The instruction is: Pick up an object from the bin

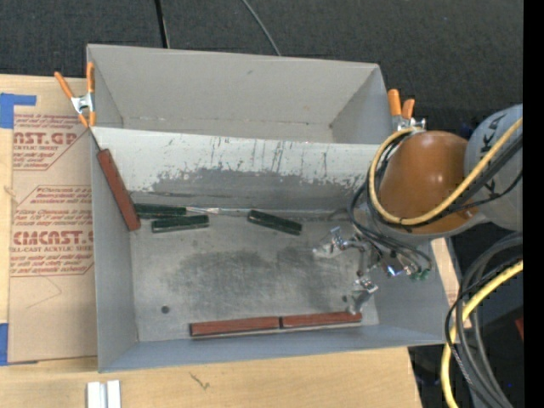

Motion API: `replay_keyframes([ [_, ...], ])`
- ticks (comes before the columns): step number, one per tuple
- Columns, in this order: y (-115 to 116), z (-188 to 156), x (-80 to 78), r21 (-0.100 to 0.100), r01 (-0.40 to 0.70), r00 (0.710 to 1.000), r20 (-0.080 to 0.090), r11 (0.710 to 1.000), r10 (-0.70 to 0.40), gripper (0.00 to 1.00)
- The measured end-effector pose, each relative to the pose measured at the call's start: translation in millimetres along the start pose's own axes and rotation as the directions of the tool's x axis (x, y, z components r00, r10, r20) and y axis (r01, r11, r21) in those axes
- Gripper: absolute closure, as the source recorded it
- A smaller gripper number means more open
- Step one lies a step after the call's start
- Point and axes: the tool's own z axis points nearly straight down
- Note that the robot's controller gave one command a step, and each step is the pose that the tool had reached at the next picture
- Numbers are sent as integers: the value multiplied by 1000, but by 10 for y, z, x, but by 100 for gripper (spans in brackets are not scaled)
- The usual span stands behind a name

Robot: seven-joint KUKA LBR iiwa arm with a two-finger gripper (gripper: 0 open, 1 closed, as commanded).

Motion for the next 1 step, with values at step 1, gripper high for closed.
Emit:
replay_keyframes([
  [1,-19,254,66,-4,-150,989,-7,989,150,0],
])
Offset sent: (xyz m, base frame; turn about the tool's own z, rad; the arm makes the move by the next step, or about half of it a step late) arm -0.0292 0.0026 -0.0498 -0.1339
